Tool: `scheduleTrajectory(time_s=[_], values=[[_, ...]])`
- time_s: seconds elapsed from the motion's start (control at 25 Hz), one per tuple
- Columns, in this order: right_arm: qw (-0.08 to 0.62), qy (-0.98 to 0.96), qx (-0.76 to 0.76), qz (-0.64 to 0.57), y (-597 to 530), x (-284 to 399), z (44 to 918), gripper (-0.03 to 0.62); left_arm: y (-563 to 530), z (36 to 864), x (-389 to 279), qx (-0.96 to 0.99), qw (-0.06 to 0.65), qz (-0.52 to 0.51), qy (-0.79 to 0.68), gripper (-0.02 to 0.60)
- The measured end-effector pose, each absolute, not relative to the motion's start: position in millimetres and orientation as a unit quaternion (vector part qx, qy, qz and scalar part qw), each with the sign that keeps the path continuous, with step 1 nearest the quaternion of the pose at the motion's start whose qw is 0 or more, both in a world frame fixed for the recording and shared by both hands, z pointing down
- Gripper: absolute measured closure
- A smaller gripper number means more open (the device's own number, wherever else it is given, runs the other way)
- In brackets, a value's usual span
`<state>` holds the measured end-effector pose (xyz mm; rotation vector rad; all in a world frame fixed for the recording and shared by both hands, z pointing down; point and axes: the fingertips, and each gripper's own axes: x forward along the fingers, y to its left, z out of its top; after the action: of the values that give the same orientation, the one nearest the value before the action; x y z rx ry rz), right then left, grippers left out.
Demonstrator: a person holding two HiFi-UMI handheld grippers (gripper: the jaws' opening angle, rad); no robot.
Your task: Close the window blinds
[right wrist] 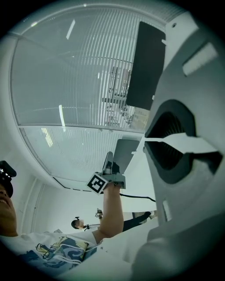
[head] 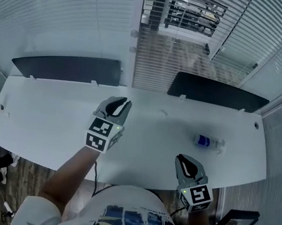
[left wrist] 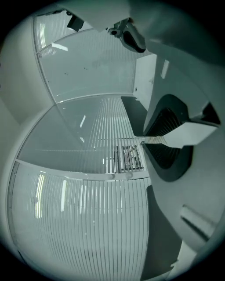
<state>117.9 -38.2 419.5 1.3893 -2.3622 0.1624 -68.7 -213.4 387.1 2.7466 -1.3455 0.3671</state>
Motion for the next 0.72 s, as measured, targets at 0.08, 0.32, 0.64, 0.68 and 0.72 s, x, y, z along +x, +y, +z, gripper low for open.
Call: scheduleTrajectory(time_s=[0.08, 0.32, 0.64, 0.68, 0.72], values=[[0.201, -0.843, 0.496, 0.060, -45.2, 121.7, 421.2, 0.582, -236.0, 382.9, -71.2, 0.885, 0.032, 0.116, -0.449, 0.521], [0.198, -0.846, 0.491, 0.068, -52.4, 128.1, 428.1, 0.582, -290.3, 375.7, -75.6, 0.865, 0.041, 0.105, -0.489, 0.515], [0.202, -0.845, 0.488, 0.085, -55.5, 137.7, 437.9, 0.582, -351.5, 375.2, -84.1, 0.842, 0.060, 0.106, -0.525, 0.505], [0.203, -0.845, 0.488, 0.086, -57.7, 141.6, 440.9, 0.582, -359.4, 377.7, -83.5, 0.839, 0.064, 0.107, -0.530, 0.505], [0.205, -0.844, 0.488, 0.088, -59.5, 146.7, 444.6, 0.582, -366.9, 380.0, -82.8, 0.836, 0.068, 0.108, -0.534, 0.505]])
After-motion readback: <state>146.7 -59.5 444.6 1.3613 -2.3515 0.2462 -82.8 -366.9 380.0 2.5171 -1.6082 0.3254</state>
